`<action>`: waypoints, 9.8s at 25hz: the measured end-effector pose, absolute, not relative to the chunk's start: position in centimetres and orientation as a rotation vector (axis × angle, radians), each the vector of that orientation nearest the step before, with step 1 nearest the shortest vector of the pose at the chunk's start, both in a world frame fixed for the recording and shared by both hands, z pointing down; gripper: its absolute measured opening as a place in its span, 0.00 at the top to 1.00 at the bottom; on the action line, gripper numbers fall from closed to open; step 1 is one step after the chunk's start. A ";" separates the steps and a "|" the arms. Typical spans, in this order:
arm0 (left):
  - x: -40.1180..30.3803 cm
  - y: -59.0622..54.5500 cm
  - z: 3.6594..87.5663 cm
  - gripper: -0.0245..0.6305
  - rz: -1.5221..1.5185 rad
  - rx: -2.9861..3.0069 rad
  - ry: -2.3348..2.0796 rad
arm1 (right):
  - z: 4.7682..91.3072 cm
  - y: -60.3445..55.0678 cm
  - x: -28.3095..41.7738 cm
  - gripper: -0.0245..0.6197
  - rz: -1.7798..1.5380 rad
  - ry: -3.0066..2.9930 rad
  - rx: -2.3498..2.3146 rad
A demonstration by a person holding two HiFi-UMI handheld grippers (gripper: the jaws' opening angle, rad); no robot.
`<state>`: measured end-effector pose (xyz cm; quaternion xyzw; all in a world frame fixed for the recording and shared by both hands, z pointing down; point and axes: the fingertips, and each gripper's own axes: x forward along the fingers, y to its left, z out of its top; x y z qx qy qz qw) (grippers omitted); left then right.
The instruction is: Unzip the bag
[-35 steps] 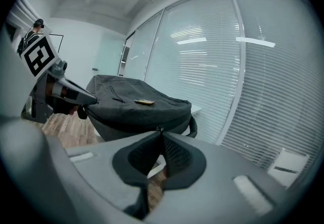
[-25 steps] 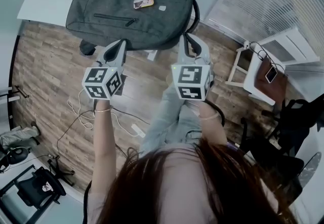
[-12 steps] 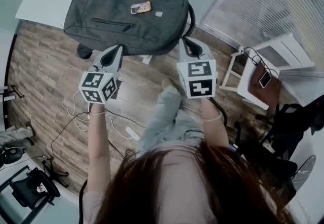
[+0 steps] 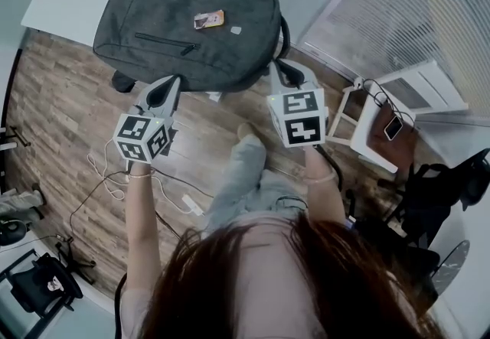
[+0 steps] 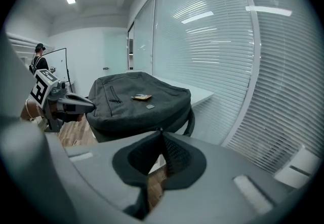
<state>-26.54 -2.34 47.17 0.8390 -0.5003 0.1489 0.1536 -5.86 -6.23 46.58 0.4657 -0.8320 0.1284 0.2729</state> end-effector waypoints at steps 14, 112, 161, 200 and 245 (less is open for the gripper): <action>-26.5 -2.6 47.3 0.96 0.433 2.419 -1.394 | 46.8 -9.2 -4.7 0.95 0.292 -2.221 1.220; -14.2 -8.2 39.6 0.80 0.535 2.212 -1.654 | 46.7 -18.8 -4.6 0.94 0.256 -2.460 0.322; -6.6 -12.3 46.1 0.88 0.772 2.192 -1.343 | 46.4 -20.2 -3.9 0.95 0.133 -2.468 0.213; -6.5 -12.2 46.9 0.89 0.731 2.226 -1.293 | 46.7 -28.1 -7.5 0.95 -0.145 -2.557 0.251; -6.4 -12.3 47.4 0.89 0.720 2.221 -1.216 | 47.2 -32.8 -14.3 0.94 -0.387 -2.548 -0.040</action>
